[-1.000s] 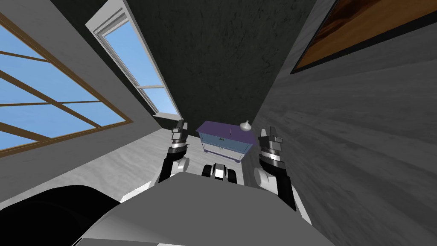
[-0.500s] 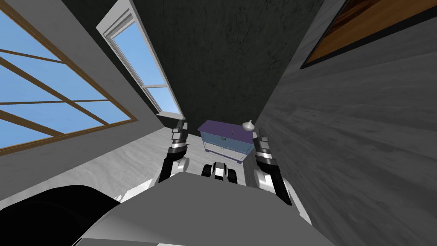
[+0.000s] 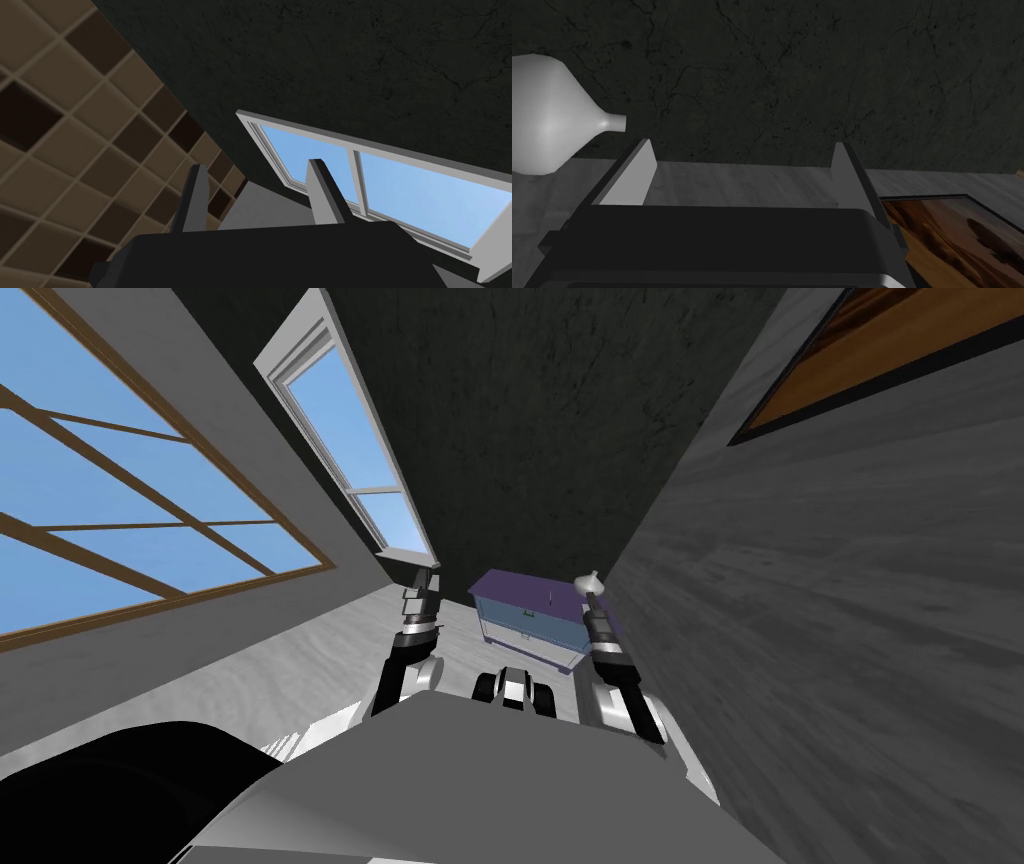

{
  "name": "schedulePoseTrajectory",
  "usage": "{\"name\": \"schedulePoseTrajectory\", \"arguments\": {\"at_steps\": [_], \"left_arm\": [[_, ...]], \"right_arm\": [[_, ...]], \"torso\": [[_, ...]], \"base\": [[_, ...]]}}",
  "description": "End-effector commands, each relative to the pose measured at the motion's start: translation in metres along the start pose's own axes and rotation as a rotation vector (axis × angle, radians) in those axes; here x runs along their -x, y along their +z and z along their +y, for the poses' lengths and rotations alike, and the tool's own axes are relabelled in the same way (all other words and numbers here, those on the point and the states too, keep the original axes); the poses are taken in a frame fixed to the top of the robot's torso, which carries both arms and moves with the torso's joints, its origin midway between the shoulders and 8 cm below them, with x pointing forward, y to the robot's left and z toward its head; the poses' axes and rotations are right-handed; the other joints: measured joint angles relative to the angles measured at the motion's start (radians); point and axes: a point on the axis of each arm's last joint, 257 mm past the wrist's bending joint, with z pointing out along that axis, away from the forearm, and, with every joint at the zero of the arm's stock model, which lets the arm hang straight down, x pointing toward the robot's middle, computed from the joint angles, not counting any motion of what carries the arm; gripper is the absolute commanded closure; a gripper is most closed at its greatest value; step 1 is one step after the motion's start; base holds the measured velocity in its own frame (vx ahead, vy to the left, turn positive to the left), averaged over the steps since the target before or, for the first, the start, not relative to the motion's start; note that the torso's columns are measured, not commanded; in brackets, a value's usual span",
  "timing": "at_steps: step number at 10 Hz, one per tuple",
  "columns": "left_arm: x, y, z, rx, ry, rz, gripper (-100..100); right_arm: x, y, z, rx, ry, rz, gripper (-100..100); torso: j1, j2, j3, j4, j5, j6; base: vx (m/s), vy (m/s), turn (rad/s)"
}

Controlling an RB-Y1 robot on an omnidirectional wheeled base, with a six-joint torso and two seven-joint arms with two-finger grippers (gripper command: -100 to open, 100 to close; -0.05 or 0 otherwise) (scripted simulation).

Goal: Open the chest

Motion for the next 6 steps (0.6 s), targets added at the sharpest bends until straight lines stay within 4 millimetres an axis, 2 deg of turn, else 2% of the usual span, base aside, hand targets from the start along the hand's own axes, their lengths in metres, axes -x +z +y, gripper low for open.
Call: {"name": "schedulePoseTrajectory", "arguments": {"at_steps": [1, 2, 3, 4, 5, 6], "left_arm": [[0.0, 0.0, 0.0, 0.0, 0.0, 0.0, 0], [0.0, 0.0, 0.0, 0.0, 0.0, 0.0, 0], [0.0, 0.0, 0.0, 0.0, 0.0, 0.0, 0], [0.0, 0.0, 0.0, 0.0, 0.0, 0.0, 0], [0.0, 0.0, 0.0, 0.0, 0.0, 0.0, 0], [0.0, 0.0, 0.0, 0.0, 0.0, 0.0, 0]], "right_arm": [[-0.019, -0.004, -0.038, -0.1, -0.056, 0.046, -100], [-0.03, -0.007, -0.059, -0.15, -0.088, 0.076, -100], [-0.03, -0.007, -0.064, -0.168, -0.097, 0.076, -100], [-0.041, -0.012, -0.085, -0.22, -0.13, 0.106, -100], [-0.04, -0.013, -0.09, -0.239, -0.142, 0.106, -100], [-0.051, -0.018, -0.11, -0.29, -0.179, 0.135, -100]], "torso": [[0.001, 0.0, 0.0, 0.0, 0.0, 0.0], [0.0, 0.0, 0.0, 0.0, 0.0, 0.0], [0.0, 0.0, 0.0, 0.0, 0.0, 0.0], [-0.001, 0.0, 0.0, 0.0, 0.0, 0.0], [0.0, 0.0, 0.0, 0.0, 0.0, 0.0], [0.0, 0.0, 0.0, 0.0, 0.0, 0.001]], "base": [[0.01, 0.035, 0.056], [0.012, 0.033, 0.086], [0.008, 0.025, 0.053], [0.008, 0.034, 0.118], [0.009, 0.028, 0.048], [0.01, 0.037, 0.083]]}}
